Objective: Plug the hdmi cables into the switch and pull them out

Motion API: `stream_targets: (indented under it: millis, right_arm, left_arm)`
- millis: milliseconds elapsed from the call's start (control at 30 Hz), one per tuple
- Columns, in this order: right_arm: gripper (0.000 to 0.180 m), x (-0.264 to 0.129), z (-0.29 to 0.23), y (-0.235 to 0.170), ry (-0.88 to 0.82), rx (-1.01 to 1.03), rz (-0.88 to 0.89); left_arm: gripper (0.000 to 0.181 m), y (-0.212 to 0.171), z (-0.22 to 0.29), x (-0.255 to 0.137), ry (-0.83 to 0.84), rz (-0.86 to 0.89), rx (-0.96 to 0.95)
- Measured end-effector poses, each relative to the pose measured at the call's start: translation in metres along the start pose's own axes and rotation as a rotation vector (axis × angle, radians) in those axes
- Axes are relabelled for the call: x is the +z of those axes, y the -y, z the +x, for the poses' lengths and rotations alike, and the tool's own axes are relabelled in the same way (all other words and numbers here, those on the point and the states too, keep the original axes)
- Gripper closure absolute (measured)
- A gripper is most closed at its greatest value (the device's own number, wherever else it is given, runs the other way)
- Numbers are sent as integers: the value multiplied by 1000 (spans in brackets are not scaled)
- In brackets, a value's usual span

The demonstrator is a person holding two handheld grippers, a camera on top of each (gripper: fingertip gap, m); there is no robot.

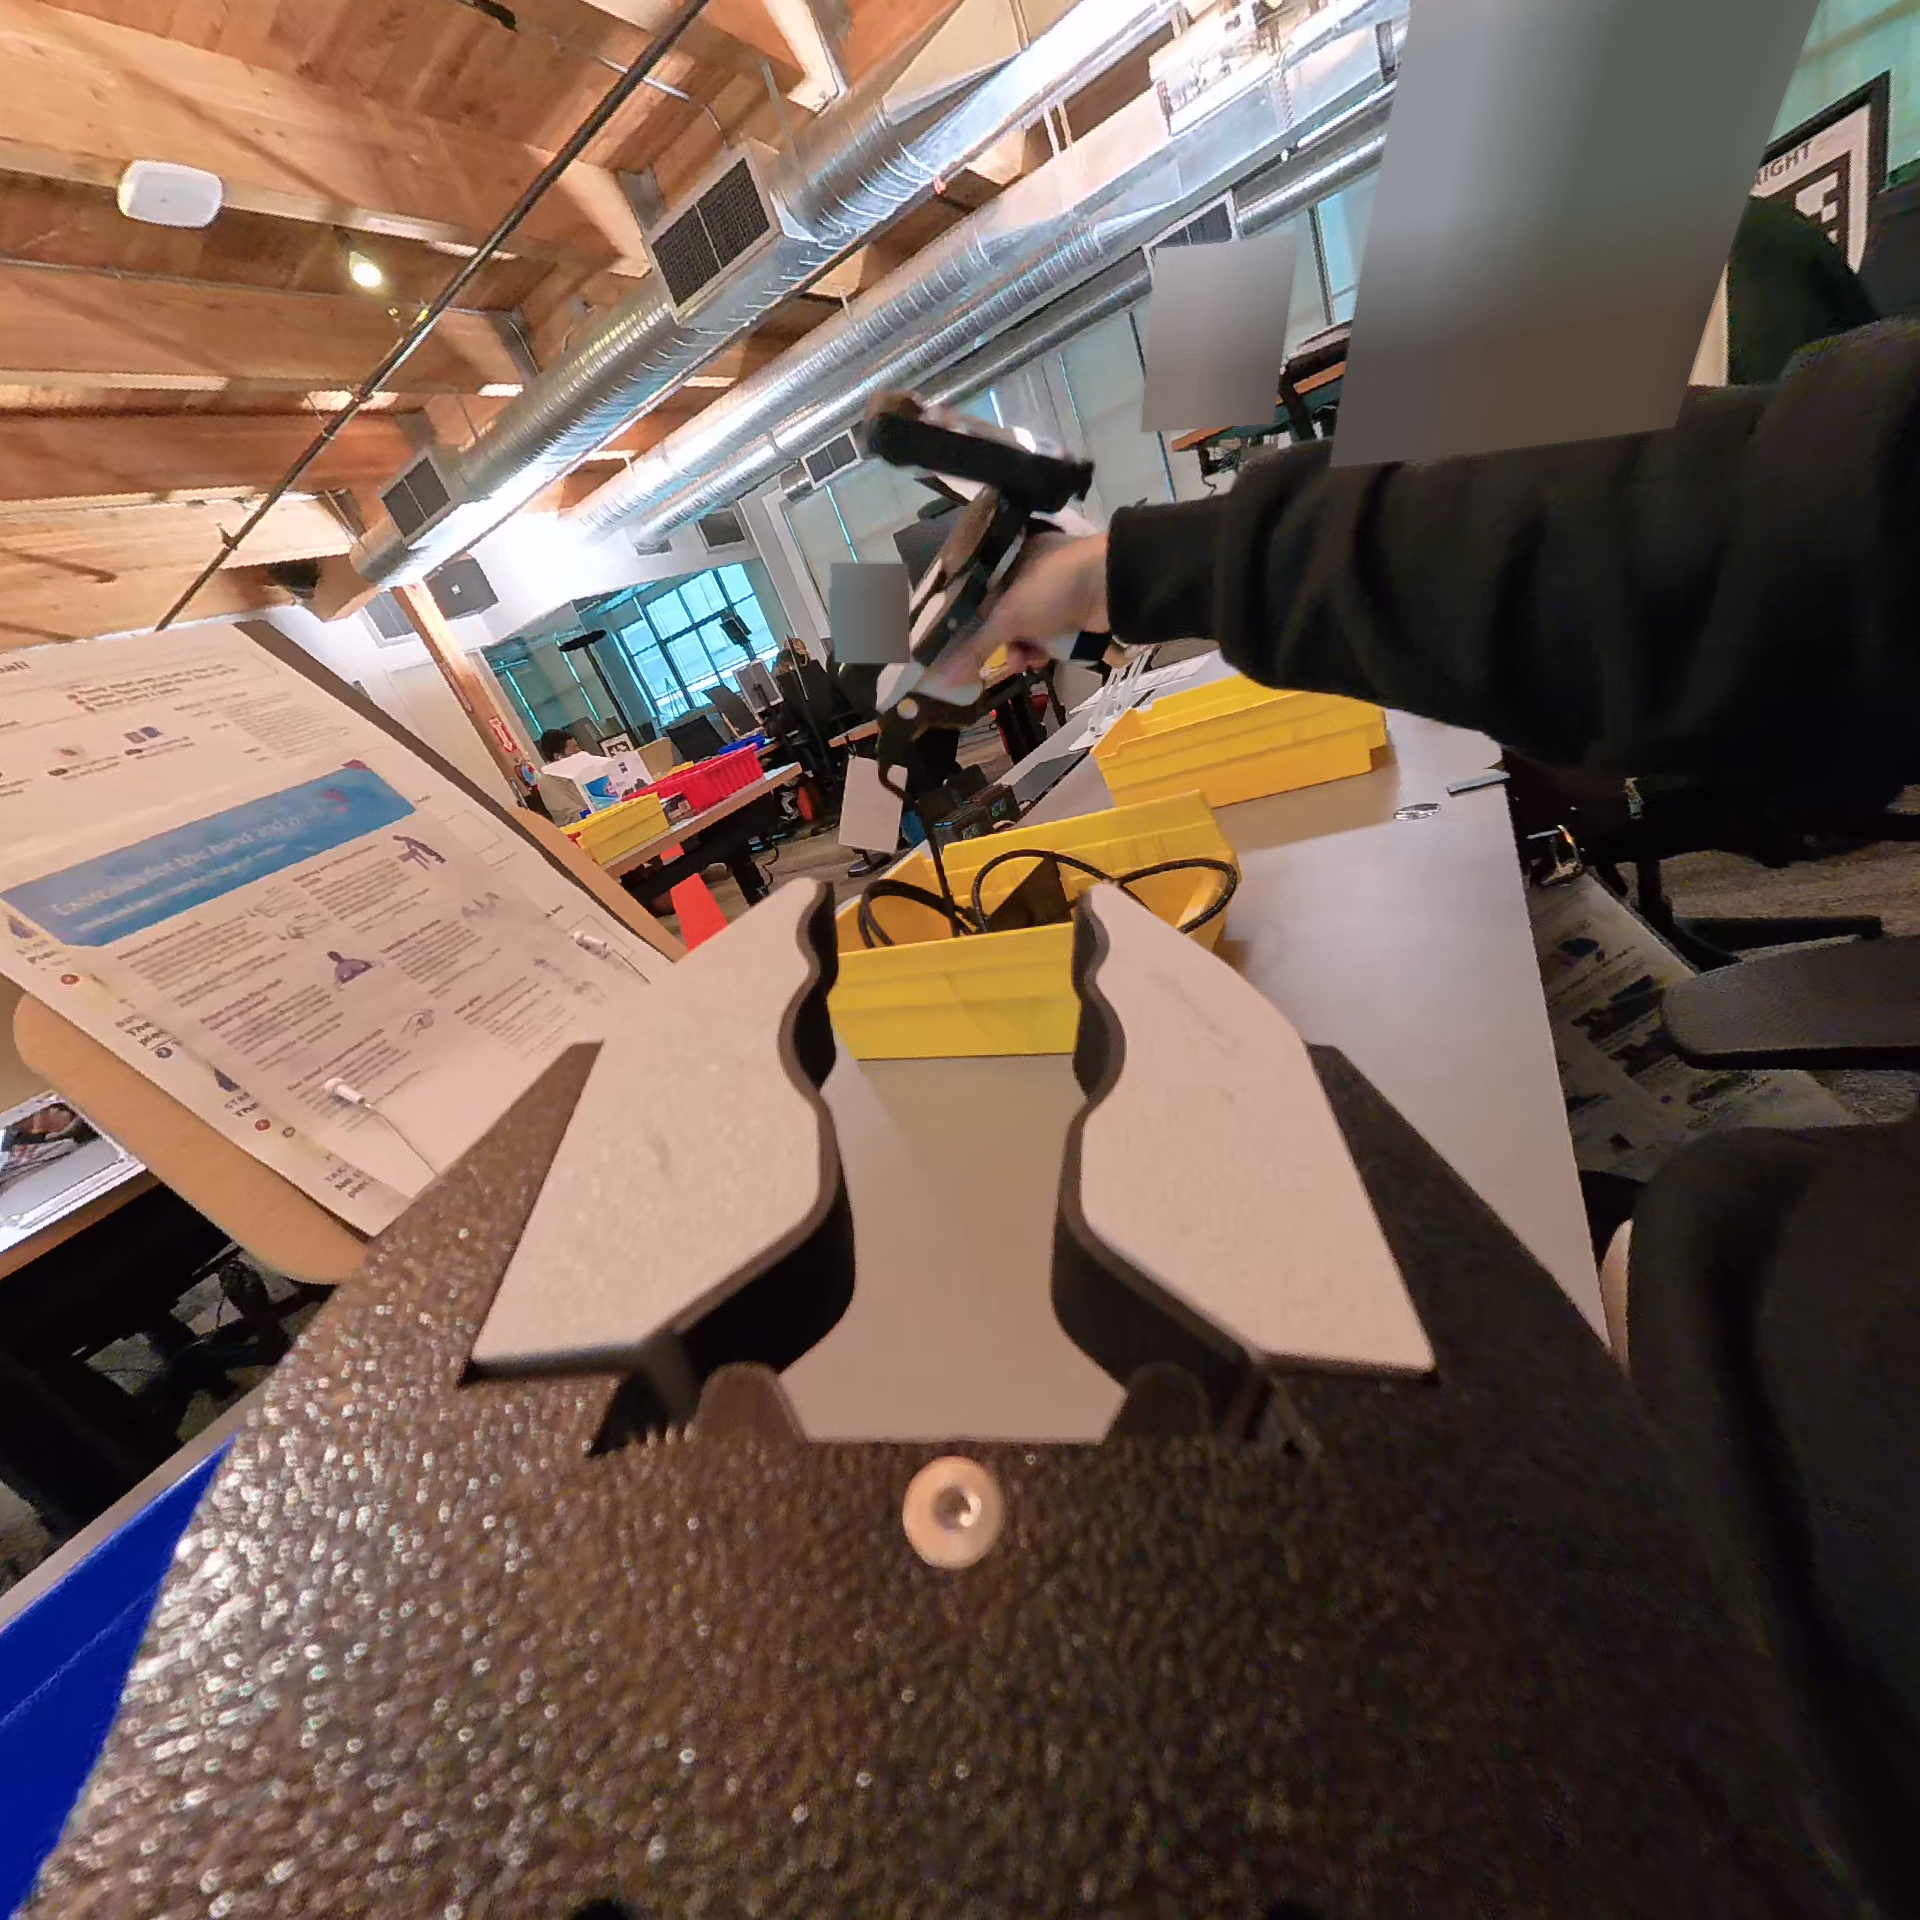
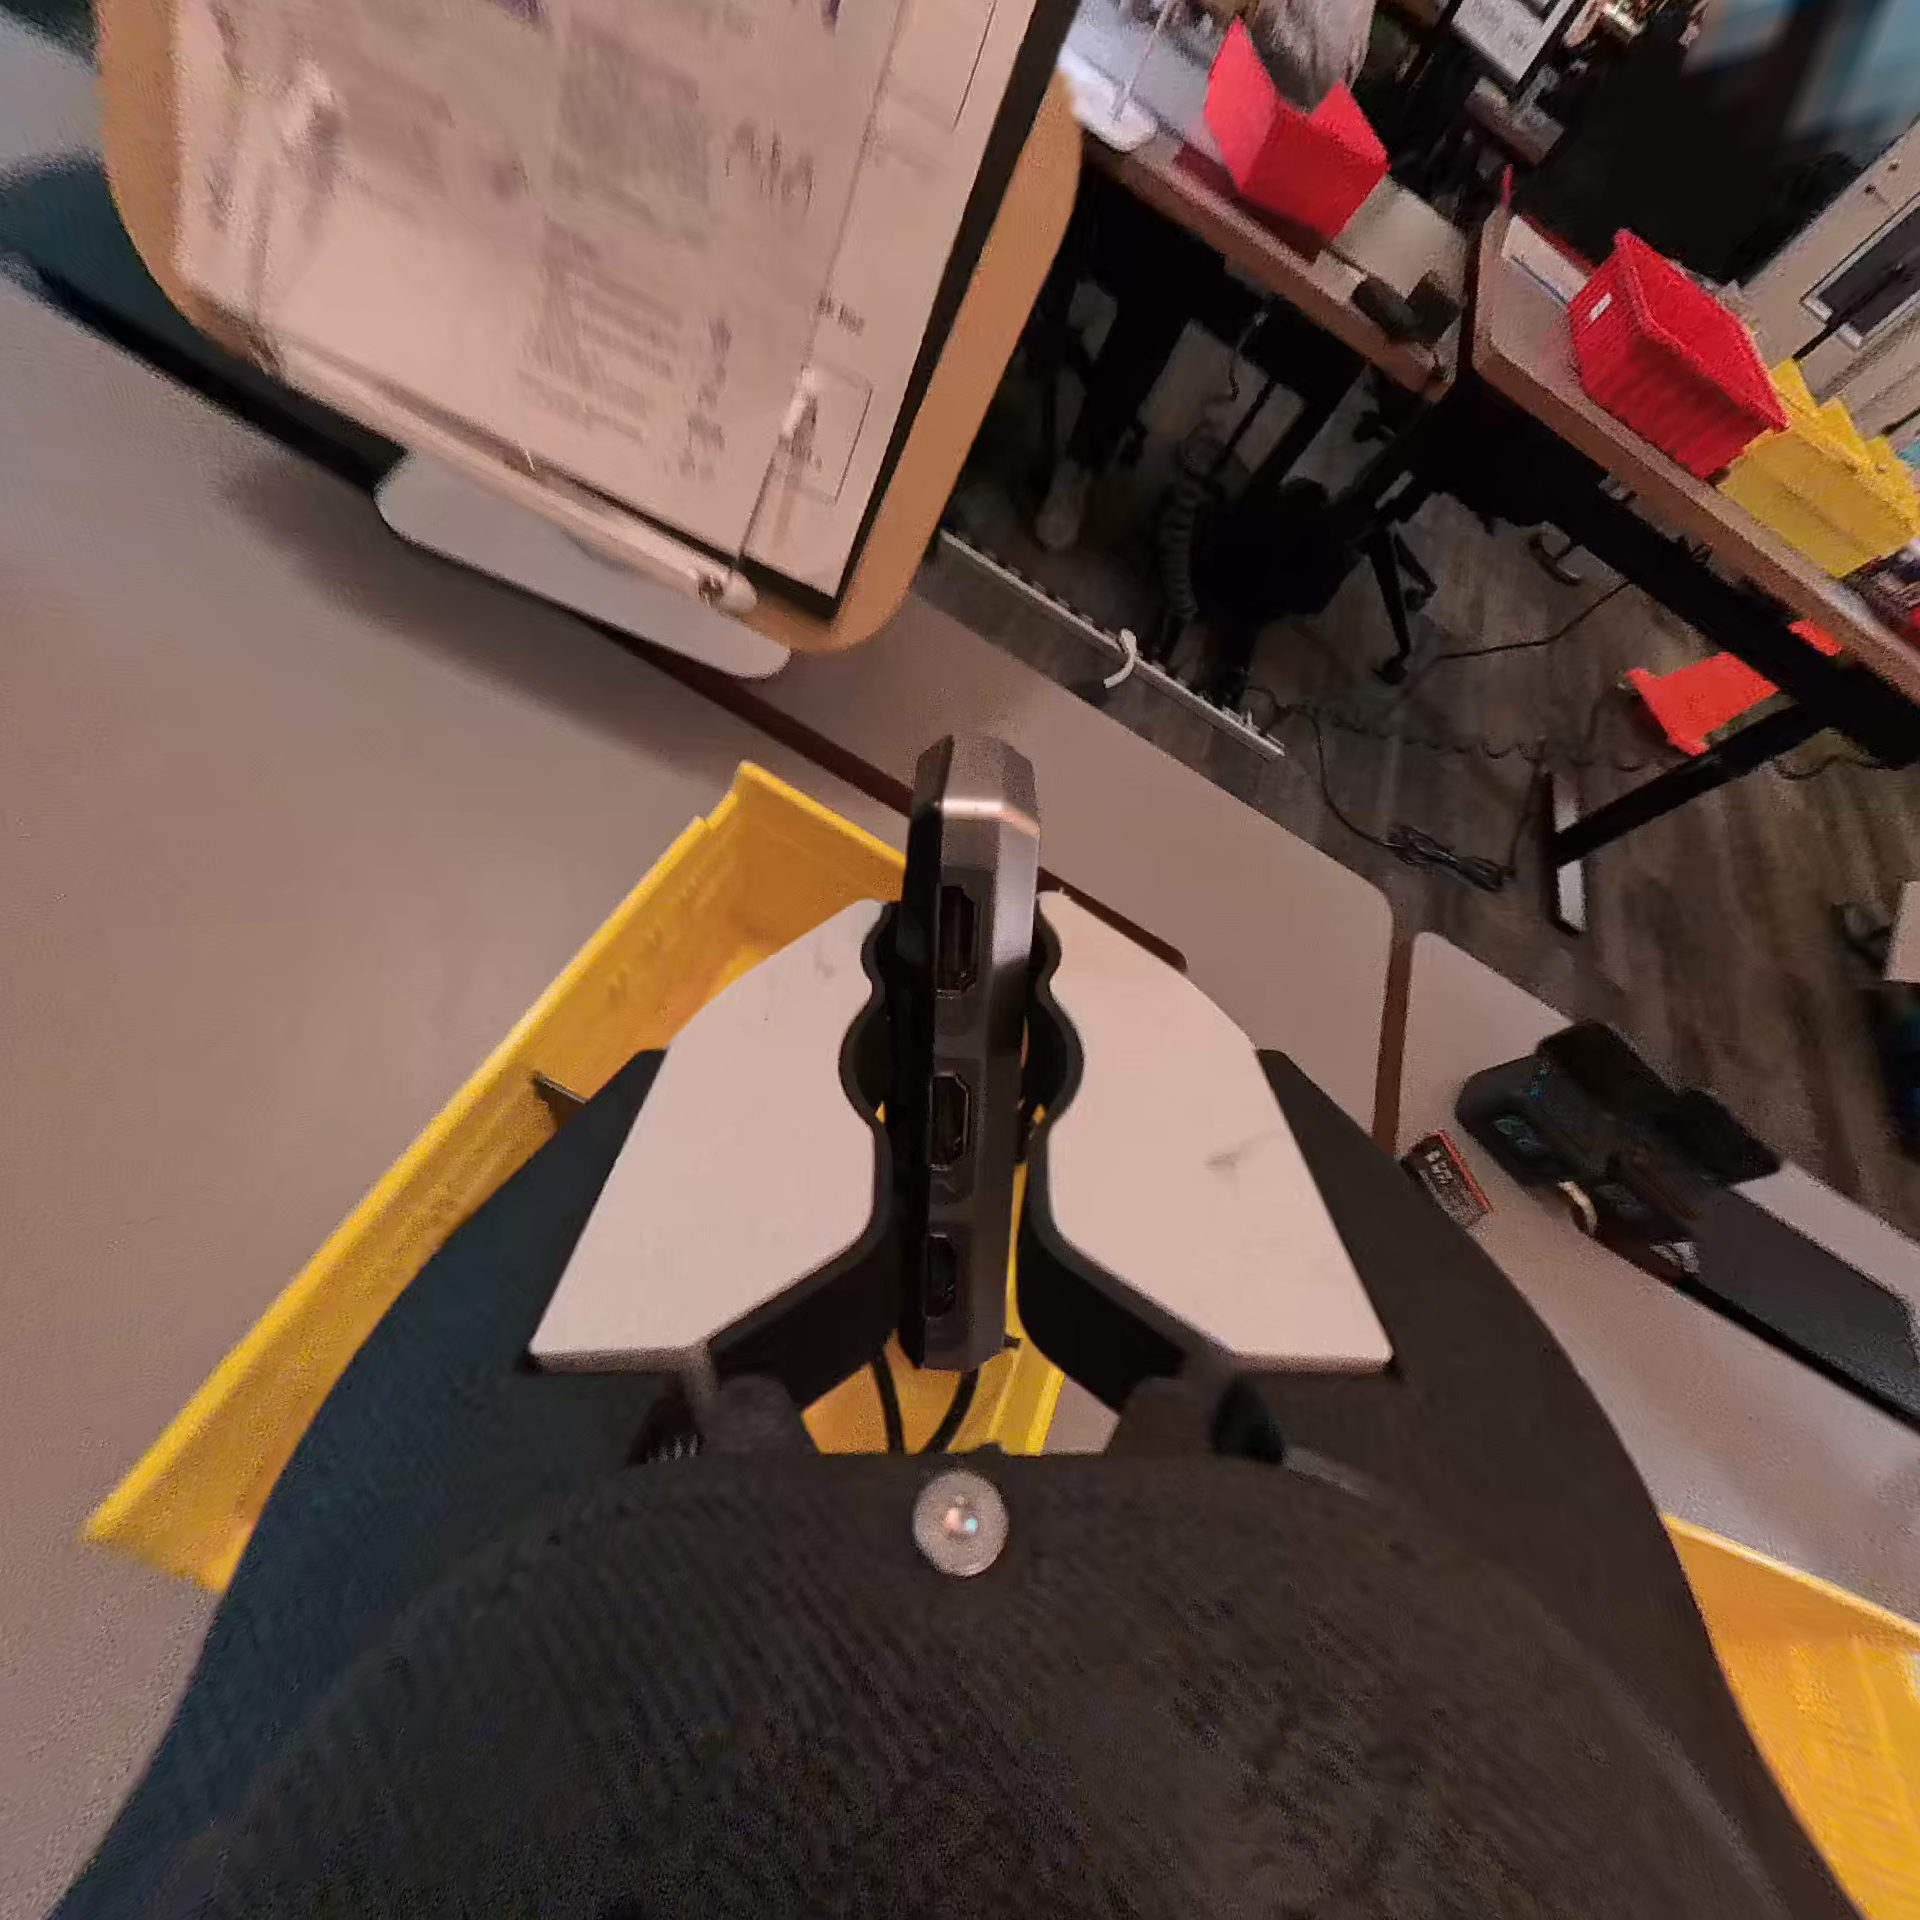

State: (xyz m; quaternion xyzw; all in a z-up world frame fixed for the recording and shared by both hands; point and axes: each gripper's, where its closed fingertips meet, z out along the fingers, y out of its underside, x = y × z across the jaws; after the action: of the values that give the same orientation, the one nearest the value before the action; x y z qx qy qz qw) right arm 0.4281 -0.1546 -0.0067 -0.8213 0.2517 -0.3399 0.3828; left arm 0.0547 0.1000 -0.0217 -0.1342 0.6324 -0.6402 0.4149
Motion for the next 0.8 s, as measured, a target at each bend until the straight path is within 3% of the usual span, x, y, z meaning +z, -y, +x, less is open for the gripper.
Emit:
stream_targets:
  millis: [300, 400, 533, 633, 800]
  right_arm:
    - [157, 89, -52, -29, -111, -473, -178]
    - [150, 109, -80, -52, 2, -602, -285]
    - [128, 115, -94, -81, 131, -486, -416]
    - [129, 113, -88, -81, 123, -420, -405]
    - [136, 107, -62, -82, -10, -489, -438]
  left_arm:
    - [140, -10, -11, -9, 0, 17, -64]
    - [140, -17, -15, -14, 6, 0, -66]
    - [141, -16, -21, -20, 11, 20, -93]
    - [142, -17, -23, -21, 8, 29, -110]
    - [142, -20, -19, -19, -8, 13, -110]
